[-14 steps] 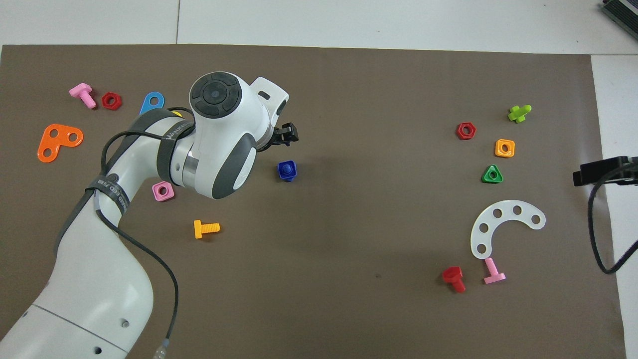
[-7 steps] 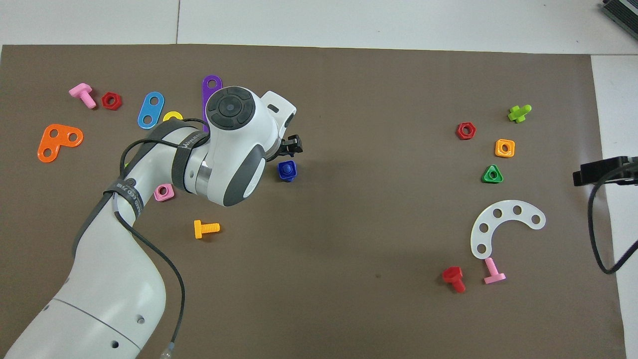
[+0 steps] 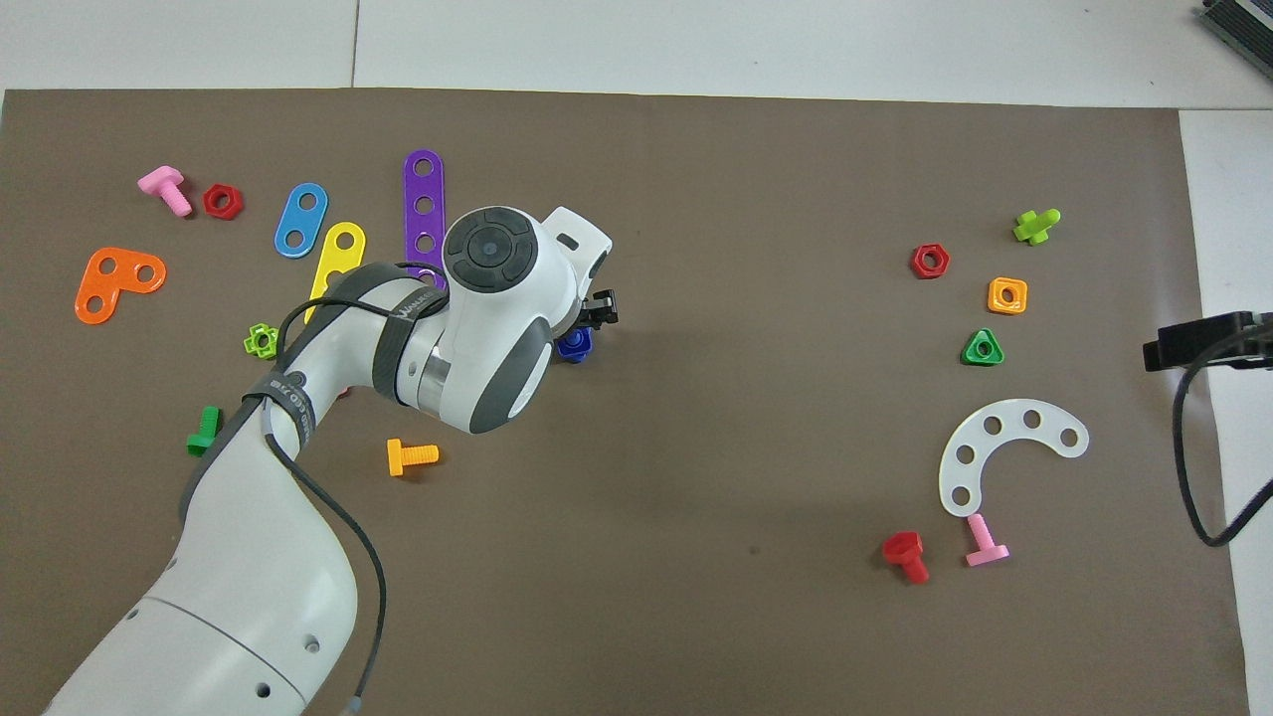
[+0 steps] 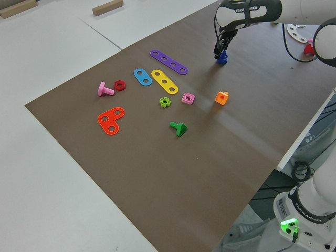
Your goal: Unscrew and place screws in storage area
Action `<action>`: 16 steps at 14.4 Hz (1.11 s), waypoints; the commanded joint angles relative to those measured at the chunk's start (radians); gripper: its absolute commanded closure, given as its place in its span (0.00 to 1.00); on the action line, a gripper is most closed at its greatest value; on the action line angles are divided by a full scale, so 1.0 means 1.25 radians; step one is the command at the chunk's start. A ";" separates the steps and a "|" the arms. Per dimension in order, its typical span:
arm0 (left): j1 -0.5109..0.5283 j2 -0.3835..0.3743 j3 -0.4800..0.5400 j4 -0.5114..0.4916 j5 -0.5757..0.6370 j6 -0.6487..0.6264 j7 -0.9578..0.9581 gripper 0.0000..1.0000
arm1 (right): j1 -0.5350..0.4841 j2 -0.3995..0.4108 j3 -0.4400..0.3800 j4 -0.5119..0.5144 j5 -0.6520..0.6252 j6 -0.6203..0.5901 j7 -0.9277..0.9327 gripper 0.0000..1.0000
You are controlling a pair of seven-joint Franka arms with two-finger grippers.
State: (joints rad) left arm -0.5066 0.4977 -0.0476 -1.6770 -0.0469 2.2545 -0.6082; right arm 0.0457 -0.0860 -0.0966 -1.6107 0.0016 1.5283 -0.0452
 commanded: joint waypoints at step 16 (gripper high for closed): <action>-0.025 -0.007 0.015 -0.029 -0.007 0.022 -0.006 0.64 | -0.007 -0.007 0.010 -0.004 -0.002 -0.008 0.015 0.00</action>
State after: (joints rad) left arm -0.5193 0.4987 -0.0476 -1.7069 -0.0469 2.2871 -0.6086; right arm 0.0457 -0.0860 -0.0966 -1.6107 0.0016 1.5283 -0.0452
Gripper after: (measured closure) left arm 0.502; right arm 0.000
